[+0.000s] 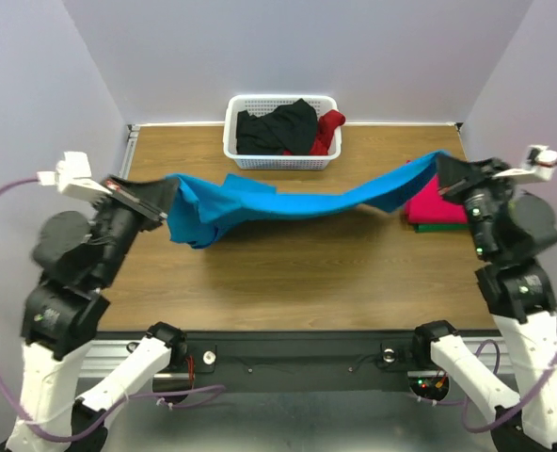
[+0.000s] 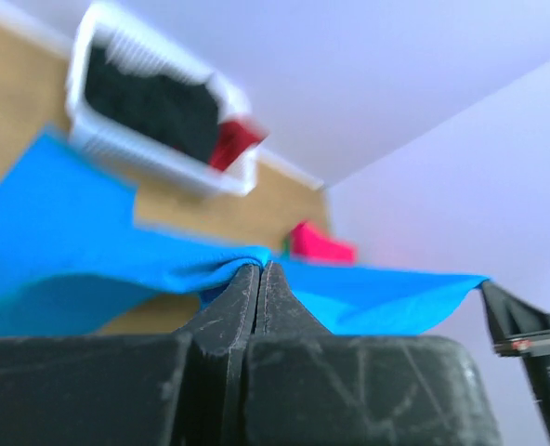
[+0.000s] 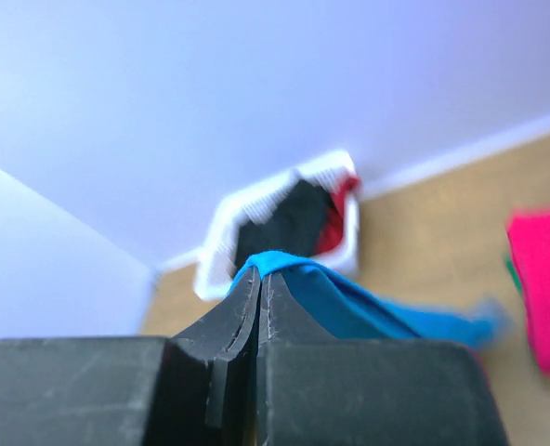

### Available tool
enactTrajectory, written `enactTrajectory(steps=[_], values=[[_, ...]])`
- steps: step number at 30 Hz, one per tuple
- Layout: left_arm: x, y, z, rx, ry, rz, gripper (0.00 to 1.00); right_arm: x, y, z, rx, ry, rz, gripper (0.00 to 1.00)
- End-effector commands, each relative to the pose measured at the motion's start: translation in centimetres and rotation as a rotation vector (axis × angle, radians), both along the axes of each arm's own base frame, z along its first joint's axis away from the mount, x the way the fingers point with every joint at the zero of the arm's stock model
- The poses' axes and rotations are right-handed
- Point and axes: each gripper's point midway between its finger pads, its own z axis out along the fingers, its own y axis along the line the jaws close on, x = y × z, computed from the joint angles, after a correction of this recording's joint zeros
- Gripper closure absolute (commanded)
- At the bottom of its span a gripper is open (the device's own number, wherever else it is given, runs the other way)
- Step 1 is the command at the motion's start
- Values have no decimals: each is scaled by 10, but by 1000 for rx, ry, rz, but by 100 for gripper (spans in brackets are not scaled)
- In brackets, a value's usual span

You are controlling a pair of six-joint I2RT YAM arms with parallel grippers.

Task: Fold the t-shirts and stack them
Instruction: Flatten the tshirt out

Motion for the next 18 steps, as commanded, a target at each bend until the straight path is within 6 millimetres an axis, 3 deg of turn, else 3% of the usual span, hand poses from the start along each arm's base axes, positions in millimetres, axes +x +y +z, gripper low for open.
enactTrajectory(steps=[1,3,4,6,7,11,14,18], values=[[-43,11,101,-9,-273,-48,100,-55,-21,106,20,-259,-44,100],[-57,9,124,-12,-330,-92,100,-85,-27,144,44,-353,-41,100],[-79,11,152,-28,-407,-126,100,-96,-26,154,44,-374,-27,99],[-99,9,174,-30,-467,-178,100,-113,-26,171,46,-412,-9,100],[-115,12,193,-41,-518,-197,100,-134,-26,187,49,-452,16,99],[-157,8,225,-45,-638,-309,100,-170,-28,207,58,-494,50,100],[-176,8,236,-60,-682,-350,100,-192,-32,207,69,-503,57,100],[-181,9,237,-62,-690,-359,100,-199,-32,202,76,-492,70,99]])
